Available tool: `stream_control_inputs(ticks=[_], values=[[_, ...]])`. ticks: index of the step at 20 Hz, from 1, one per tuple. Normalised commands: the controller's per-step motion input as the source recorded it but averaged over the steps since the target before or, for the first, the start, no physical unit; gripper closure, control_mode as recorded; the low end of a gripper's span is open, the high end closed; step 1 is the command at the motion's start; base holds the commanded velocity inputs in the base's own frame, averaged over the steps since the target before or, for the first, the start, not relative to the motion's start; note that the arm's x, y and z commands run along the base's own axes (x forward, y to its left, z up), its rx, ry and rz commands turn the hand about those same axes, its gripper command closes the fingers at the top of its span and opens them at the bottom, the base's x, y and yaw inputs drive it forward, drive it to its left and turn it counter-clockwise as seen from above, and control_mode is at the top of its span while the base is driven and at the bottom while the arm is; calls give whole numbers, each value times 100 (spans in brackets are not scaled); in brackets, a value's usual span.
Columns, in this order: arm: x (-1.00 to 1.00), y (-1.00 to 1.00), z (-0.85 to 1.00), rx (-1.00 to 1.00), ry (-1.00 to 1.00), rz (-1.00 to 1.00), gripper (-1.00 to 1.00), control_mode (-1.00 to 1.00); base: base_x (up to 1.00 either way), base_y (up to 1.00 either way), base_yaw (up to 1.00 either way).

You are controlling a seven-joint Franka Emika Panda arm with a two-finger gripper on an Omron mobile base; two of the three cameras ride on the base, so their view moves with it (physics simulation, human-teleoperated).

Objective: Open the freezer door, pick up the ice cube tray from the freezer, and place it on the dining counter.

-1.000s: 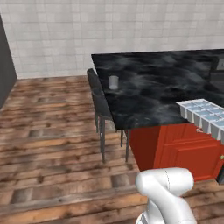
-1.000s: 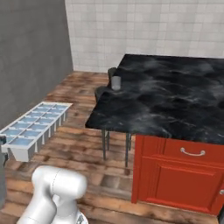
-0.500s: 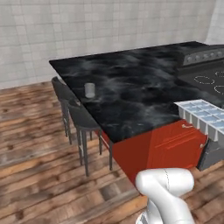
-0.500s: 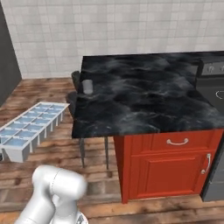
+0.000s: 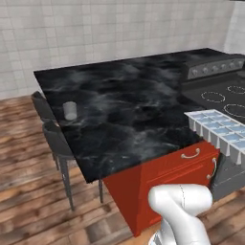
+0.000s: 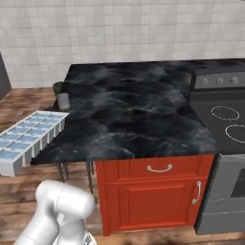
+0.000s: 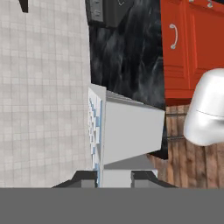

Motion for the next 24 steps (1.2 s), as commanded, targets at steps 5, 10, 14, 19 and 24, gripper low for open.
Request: stream_control_inputs(ticks=[5,10,14,19,24], values=[[0,0,0,0,0,0,100,100,66,-53,13],[0,0,0,0,0,0,100,100,60,8,20],[0,0,0,0,0,0,100,100,25,34,26],[0,0,0,0,0,0,100,100,24,19,28],[0,0,0,0,0,0,100,100,47,11,27]])
